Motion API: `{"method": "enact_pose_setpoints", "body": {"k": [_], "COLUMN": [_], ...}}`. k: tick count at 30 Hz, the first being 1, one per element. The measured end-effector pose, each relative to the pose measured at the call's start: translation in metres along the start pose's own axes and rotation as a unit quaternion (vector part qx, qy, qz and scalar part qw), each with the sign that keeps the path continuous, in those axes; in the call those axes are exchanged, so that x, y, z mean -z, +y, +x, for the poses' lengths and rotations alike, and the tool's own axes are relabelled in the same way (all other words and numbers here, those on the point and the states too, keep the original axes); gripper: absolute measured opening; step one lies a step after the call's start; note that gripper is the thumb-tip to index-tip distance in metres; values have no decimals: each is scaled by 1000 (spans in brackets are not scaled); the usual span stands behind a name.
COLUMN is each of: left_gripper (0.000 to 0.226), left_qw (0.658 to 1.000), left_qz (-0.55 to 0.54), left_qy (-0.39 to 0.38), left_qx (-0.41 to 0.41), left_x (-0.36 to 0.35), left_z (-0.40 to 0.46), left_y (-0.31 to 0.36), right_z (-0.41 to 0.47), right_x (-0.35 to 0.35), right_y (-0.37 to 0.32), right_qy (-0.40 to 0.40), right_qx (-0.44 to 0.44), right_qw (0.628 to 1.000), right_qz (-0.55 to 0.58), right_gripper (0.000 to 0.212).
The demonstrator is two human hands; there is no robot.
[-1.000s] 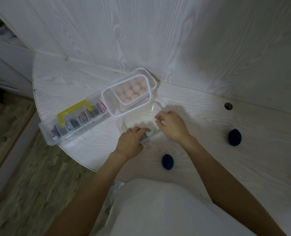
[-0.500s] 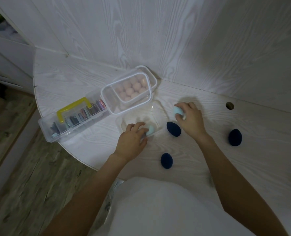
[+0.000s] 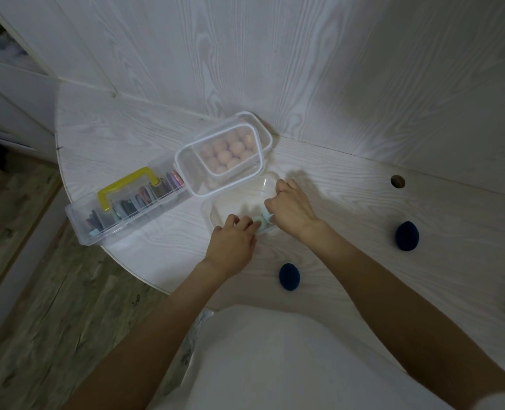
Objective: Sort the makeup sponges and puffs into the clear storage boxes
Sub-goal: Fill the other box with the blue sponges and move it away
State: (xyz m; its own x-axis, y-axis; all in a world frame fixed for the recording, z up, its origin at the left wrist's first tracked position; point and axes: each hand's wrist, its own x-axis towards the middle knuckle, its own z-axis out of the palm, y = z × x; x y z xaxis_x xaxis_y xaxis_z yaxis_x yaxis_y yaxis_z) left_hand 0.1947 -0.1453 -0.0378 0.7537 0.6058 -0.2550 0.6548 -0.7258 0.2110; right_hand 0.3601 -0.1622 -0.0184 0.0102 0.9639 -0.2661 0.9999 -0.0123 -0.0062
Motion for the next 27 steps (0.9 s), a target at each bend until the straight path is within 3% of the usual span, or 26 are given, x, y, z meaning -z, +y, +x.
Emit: {"method": "enact_pose_setpoints", "body": {"k": [4, 8, 12, 15, 18, 20, 24, 27], "left_gripper": [43, 48, 57, 54, 51, 50, 52, 49], "left_qw": [1000, 1000, 999, 998, 998, 998, 998, 999], "left_qz": [-7, -27, -43, -41, -36, -35, -40, -26], "left_qy": [3, 0, -21, -32, -40, -36, -25, -19], "left_qx": [5, 14, 16, 20, 27, 31, 29, 21], "left_x": [-1, 0, 3, 4, 2, 1, -2, -2], "left_z": [-1, 1, 6, 8, 9, 9, 7, 6], "left_y": [-1, 0, 2, 4, 5, 5, 6, 6], "right_z": [2, -9, -27, -52, -72, -74, -67, -67], "right_x": [-2, -4, -6, -16, -37, -51, -63, -55], "right_y": [1, 11, 23, 39, 49, 43, 37, 40], "right_qy": [-14, 65, 152, 226, 113, 49, 49, 52], "right_qx": [16, 23, -7, -108, -212, -231, -234, -231], "right_qw": [1000, 997, 973, 933, 932, 925, 891, 895], "right_qz": [5, 38, 174, 258, 270, 299, 385, 378], "right_gripper": [26, 42, 30, 17, 32, 49, 63, 62]}}
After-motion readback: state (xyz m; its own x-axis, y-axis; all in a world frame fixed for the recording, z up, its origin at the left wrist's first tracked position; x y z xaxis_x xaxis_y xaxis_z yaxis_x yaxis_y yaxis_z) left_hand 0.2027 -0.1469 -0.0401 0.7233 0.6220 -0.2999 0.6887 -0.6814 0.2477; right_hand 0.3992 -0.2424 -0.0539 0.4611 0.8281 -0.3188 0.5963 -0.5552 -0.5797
